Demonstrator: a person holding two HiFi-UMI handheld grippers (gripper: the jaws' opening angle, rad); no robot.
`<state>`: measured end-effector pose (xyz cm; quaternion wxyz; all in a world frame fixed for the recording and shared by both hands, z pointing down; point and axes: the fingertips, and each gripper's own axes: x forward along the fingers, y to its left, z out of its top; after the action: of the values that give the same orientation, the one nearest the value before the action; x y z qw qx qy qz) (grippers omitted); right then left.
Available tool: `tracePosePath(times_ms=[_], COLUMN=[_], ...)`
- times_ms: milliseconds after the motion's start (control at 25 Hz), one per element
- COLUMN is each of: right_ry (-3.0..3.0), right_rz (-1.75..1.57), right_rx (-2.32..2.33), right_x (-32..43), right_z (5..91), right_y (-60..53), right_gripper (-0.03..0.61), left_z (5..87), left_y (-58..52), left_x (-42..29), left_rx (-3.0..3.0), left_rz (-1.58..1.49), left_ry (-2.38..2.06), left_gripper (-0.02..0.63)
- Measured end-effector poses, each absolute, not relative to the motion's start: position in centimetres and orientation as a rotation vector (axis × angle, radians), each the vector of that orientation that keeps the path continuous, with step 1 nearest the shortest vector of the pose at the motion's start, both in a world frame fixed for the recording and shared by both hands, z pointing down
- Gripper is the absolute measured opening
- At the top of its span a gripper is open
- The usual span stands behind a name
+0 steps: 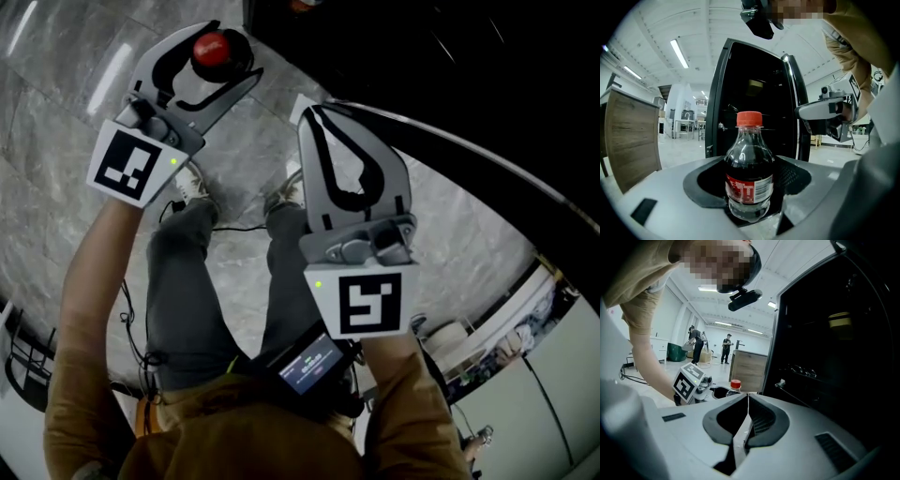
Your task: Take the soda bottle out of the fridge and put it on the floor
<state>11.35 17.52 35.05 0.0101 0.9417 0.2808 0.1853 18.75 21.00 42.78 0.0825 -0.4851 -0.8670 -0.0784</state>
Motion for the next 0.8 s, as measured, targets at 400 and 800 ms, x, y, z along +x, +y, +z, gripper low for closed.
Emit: tracePosePath(times_ms=[400, 800], right_ry=[0.868, 0.855], right_rz=[0.588, 0.588], right_rx=[2.924, 2.911], right_x=[10.9, 10.7], right_z=[38.8, 42.1], right_y=[17.9, 18.6], right_gripper=[0.003, 0.003], left_z=[46.8, 51.2], left_y=[20.9, 19.9], left_x=[18.7, 18.8], left_rx=[-1.444, -1.426], left_rz=[-0.221, -0.227], left_ry=[-2.602, -2.574], left_gripper=[0.304, 0.304])
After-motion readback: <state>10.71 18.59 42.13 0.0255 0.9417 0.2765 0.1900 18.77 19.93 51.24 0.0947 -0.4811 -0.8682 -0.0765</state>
